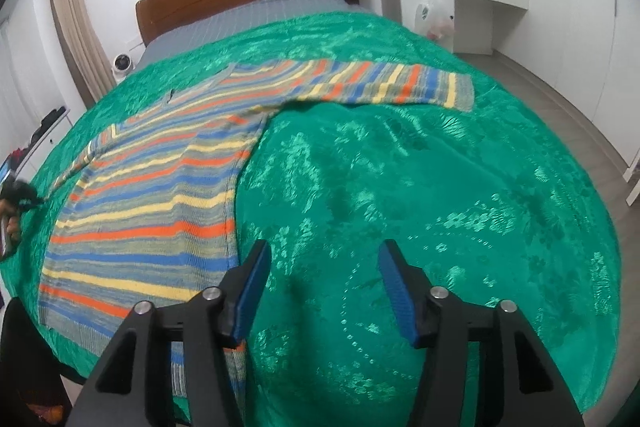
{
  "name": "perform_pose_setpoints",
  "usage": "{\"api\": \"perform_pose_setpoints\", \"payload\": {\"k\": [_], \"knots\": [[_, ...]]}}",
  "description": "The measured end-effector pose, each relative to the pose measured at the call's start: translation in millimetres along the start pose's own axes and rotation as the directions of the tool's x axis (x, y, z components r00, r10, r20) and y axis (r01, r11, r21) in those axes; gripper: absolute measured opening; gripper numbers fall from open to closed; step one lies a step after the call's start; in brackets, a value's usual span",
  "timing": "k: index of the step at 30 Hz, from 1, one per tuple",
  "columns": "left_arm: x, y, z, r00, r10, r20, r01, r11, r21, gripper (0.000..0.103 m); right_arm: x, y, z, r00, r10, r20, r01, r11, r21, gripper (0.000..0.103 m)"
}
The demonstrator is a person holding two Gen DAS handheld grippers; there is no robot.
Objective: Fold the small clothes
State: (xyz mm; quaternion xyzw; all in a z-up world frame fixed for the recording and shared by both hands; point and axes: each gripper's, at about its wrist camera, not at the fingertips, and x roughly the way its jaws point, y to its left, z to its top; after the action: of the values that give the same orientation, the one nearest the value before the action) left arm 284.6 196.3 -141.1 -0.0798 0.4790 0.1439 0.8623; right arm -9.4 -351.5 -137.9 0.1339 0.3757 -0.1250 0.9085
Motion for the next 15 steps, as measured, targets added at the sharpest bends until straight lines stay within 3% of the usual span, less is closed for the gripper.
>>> {"api": "perform_pose_setpoints", "payload": {"k": [8,13,15], "knots": [[-56,-37,-95,0.983,-0.178,0.035,0.169,0.969,0.179,0.086,8,-6,12,0.999,-0.043,0.024,0.044,0.999,-0.017,0.063],[-41,-50,-118,0.982,-0.19,0.003,0.186,0.964,0.188,0.09,28,-15,5,0.998,-0.066,-0.009,0.066,0.998,0.017,0.064],[-39,-47,-122,0.979,-0.203,0.009,0.198,0.965,0.172,0.097,34,-18,3,0.997,-0.075,-0.026,0.076,0.996,0.038,0.064]]}}
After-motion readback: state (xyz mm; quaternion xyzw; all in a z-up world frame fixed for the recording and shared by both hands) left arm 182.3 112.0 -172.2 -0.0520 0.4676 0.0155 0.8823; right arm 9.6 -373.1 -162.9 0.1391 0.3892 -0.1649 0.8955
